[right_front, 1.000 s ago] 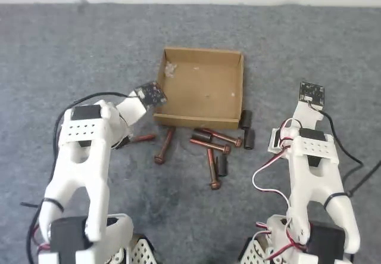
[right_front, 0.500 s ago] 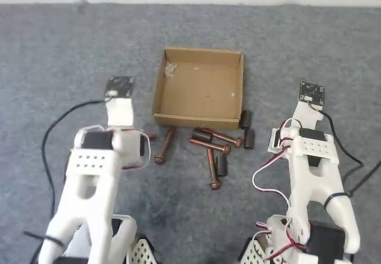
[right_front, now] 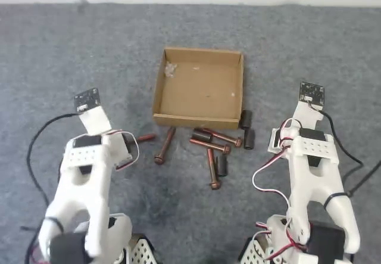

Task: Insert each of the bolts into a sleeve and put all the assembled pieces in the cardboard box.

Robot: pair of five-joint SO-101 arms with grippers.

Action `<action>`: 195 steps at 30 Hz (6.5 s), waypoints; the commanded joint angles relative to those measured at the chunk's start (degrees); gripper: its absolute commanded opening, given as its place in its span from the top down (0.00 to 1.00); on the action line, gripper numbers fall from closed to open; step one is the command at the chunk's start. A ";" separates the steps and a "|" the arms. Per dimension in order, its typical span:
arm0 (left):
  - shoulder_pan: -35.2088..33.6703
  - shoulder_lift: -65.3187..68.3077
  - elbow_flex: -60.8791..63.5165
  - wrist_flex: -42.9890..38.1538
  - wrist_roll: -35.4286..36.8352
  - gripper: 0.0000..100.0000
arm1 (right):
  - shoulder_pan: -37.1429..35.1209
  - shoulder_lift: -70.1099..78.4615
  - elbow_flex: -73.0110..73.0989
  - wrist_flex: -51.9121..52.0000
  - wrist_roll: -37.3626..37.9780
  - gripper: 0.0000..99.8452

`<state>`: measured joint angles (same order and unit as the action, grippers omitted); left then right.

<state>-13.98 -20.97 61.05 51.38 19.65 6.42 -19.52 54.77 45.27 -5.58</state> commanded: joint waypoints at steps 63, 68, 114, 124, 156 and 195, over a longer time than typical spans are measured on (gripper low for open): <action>1.58 33.49 -40.22 4.31 25.23 0.86 | 0.31 -2.07 -0.44 -0.84 3.43 0.99; 1.49 33.67 -40.40 2.20 27.16 0.86 | 0.31 -2.07 -0.44 -0.84 3.43 0.99; 2.37 43.34 -50.95 13.10 25.41 0.98 | 0.57 -2.07 -0.44 -0.84 3.43 0.99; 2.46 40.70 -51.12 12.92 2.29 0.99 | 0.57 -2.07 -0.44 -0.57 3.43 0.99; 3.60 27.60 -33.19 -8.53 -7.30 0.99 | -27.03 -22.11 2.29 -3.56 -2.64 0.99; 3.69 27.60 -33.19 -8.62 -7.30 0.99 | -42.24 14.99 38.33 -121.01 -2.37 0.99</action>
<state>-10.55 9.63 28.70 43.91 13.05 -33.85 -4.13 90.64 -71.21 -7.43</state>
